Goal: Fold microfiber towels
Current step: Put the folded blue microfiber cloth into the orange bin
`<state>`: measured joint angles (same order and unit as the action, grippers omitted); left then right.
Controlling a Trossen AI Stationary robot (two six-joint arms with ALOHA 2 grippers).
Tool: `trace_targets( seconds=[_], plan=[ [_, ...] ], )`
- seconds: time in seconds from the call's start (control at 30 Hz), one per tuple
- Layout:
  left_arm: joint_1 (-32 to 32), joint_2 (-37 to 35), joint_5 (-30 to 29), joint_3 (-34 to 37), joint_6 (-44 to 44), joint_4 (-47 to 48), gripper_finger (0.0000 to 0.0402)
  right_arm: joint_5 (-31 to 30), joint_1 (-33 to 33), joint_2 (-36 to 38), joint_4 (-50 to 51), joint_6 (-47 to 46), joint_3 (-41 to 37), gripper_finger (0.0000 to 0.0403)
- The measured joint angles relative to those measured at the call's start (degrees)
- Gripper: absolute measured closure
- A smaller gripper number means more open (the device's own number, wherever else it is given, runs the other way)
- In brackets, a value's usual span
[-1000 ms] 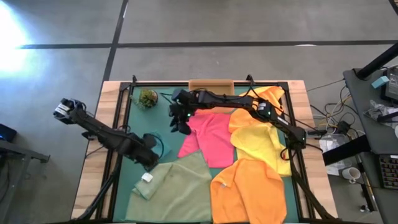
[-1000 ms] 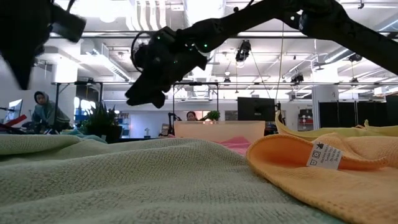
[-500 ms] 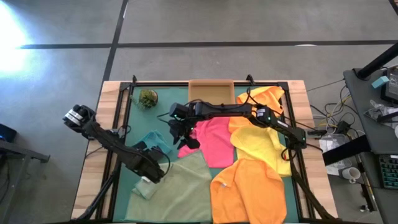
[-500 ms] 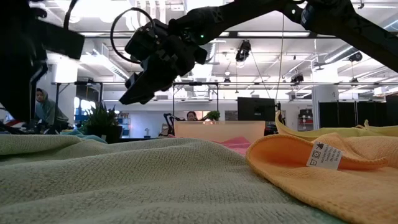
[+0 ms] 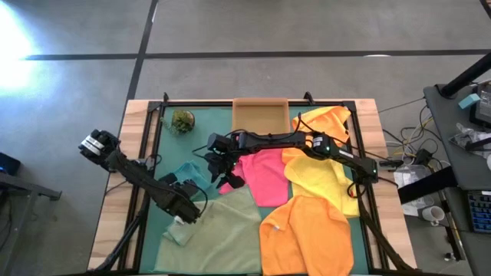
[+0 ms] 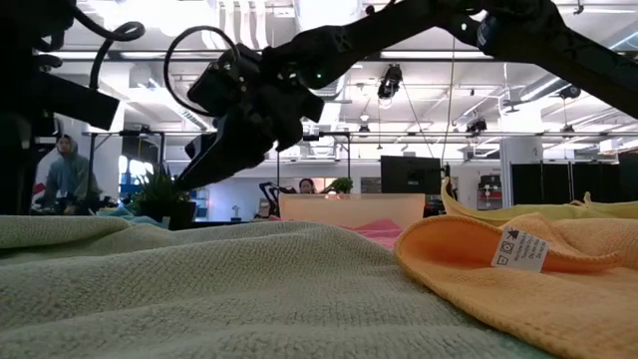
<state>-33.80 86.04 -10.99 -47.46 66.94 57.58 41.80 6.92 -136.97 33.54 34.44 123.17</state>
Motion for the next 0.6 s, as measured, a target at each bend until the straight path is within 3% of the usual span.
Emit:
trace_targets(
  seconds=[0.47, 0.6],
  plan=[
    [0.04, -0.35, 0.47, 2.84, -7.75, -0.61, 0.0238, -0.45, -1.53, -0.02, -11.4, 0.48, -0.49, 0.0266],
    [0.04, -0.35, 0.49, 2.84, -7.48, -0.93, 0.0263, -1.96, -1.52, -0.02, -12.89, 0.08, -1.14, 0.0266]
  ],
)
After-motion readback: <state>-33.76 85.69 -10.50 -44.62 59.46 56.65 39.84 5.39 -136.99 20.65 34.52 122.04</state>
